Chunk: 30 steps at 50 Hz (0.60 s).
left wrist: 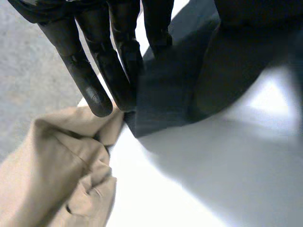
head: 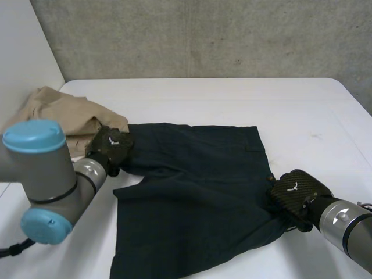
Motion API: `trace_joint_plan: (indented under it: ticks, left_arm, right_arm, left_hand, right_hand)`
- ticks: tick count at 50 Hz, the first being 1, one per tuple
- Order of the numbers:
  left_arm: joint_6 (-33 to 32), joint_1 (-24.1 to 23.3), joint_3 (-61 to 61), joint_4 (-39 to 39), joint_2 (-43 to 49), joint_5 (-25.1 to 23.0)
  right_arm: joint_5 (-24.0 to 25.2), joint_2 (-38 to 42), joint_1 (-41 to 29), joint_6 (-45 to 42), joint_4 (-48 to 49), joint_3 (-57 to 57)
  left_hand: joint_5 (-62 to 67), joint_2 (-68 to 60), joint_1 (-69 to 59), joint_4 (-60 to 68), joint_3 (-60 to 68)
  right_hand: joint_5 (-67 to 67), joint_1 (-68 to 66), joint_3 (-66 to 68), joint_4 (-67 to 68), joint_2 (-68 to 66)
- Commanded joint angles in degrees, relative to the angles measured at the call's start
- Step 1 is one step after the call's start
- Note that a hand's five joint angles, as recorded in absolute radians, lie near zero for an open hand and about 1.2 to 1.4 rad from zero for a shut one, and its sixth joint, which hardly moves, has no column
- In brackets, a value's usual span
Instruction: Fold the laundry.
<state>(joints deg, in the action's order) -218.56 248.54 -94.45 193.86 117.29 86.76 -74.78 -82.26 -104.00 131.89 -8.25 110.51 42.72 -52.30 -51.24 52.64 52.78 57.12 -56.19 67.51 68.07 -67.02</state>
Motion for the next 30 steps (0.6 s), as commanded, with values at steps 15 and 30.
trace_joint_plan:
  ticks: [15, 30]
  left_arm:
    - [1.29, -0.77, -4.86, 0.47, -13.46, 4.47]
    - [19.92, -6.57, -16.73, -10.85, -34.06, 5.88]
  right_arm:
    - [3.77, -0.53, 0.11, 8.29, 0.34, -1.61]
    - [5.0, 0.26, 2.14, 31.32, 5.7, -5.48]
  left_hand:
    - [-21.96, 21.53, 20.48, -21.87, -22.01]
    - [-31.75, 31.32, 30.27, -31.66, -31.8]
  right_hand:
    - [12.88, -23.81, 12.49, 11.93, -12.98]
    - [12.88, -23.81, 12.49, 11.93, -12.98]
